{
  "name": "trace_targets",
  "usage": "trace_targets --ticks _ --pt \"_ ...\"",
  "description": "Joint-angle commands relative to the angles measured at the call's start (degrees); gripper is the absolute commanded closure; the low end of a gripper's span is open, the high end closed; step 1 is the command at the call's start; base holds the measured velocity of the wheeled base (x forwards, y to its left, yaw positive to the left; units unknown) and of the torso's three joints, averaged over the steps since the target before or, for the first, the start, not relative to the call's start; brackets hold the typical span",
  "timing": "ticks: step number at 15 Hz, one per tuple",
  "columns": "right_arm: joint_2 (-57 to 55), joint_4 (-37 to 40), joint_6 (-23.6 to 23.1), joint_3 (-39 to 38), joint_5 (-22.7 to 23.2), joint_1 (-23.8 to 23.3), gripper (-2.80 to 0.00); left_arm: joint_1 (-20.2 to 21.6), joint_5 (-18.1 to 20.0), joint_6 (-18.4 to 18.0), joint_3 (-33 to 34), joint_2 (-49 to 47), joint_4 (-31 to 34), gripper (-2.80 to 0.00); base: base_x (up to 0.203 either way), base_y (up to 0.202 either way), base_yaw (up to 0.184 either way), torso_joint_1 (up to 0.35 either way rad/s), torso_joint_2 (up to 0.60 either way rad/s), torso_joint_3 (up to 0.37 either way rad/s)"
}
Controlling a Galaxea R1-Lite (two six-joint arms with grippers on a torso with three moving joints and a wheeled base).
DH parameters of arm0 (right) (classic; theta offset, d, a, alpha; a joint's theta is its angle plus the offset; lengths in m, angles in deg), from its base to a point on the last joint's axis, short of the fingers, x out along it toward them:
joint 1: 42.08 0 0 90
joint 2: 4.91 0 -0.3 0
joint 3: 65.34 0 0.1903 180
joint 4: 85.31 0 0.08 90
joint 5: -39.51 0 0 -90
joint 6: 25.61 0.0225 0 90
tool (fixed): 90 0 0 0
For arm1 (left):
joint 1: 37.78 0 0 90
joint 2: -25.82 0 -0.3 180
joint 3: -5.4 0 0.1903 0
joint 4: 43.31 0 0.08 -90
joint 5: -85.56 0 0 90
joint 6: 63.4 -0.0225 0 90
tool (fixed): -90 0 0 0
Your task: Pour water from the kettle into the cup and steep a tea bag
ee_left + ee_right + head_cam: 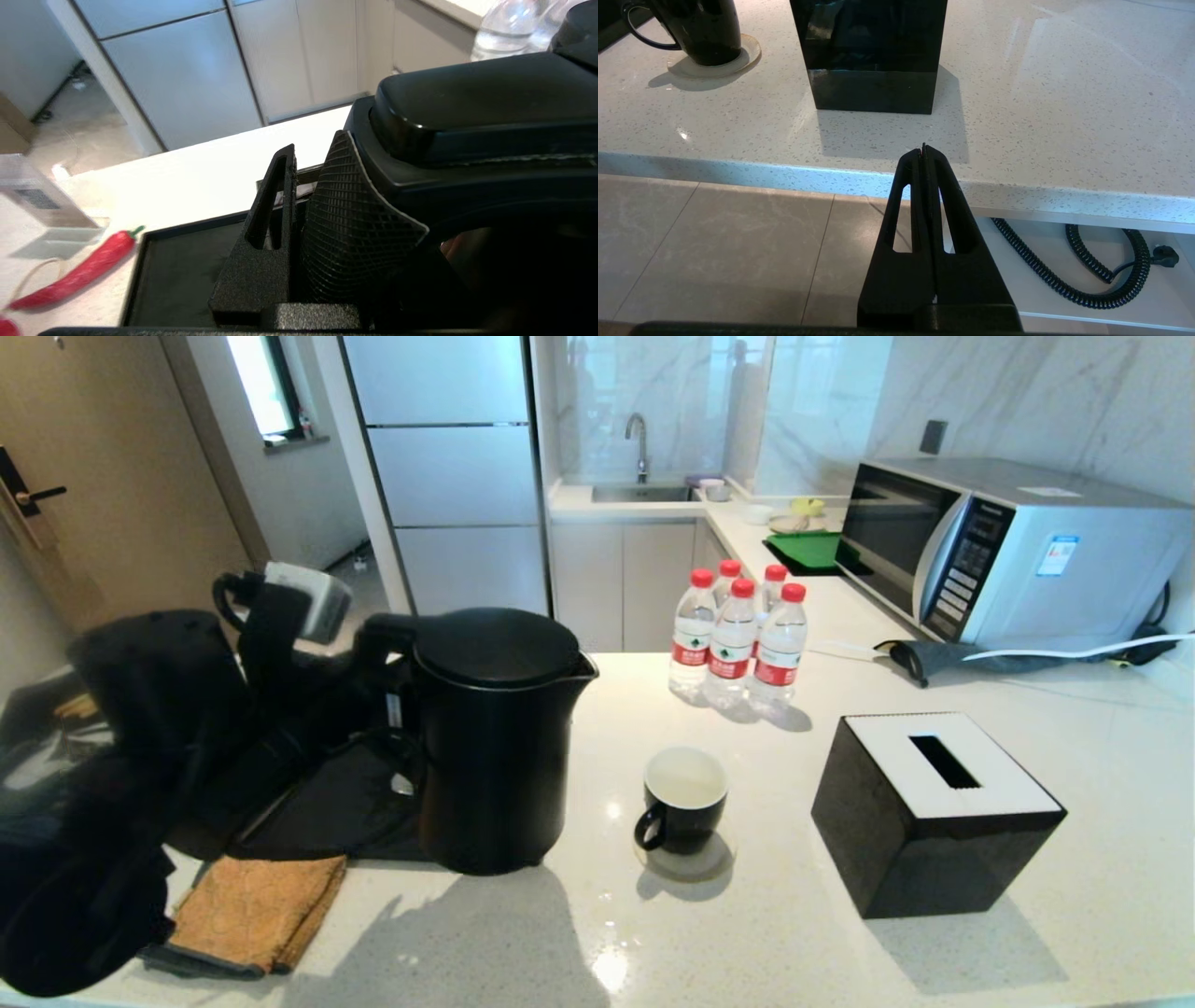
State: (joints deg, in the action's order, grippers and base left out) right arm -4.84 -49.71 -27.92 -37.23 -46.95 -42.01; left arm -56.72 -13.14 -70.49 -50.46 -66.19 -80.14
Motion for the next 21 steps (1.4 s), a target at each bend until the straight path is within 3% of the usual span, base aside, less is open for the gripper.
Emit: trace_targets --ticks 1,8,10,13,21 --pt "-0.1 0.1 -0.1 0.0 0.1 0.0 0.00 -1.5 -1.5 -0.2 0.1 -0.3 -0.5 0.00 0.000 0.000 0.000 0.000 0.00 0.000" --pt "-0.1 0.1 -0.1 0.0 0.1 0.0 0.00 -8.7 -13.8 -2.3 0.6 -0.2 0.0 0.00 0.000 0.000 0.000 0.000 0.00 0.000" --pt "-0.1 0.1 -0.1 0.0 0.1 0.0 0.00 -10.3 -16.6 -2.4 0.5 0.9 3.1 0.00 0.000 0.000 0.000 0.000 0.00 0.000" --pt "-0.1 0.1 -0.1 0.0 0.1 0.0 0.00 -11.8 -18.4 -3.6 0.5 2.6 7.8 0.00 0.000 0.000 0.000 0.000 0.00 0.000" --pt "-0.1 0.1 -0.1 0.0 0.1 0.0 0.00 -11.9 -20.5 -10.1 -0.1 2.0 8.3 0.00 0.000 0.000 0.000 0.000 0.00 0.000"
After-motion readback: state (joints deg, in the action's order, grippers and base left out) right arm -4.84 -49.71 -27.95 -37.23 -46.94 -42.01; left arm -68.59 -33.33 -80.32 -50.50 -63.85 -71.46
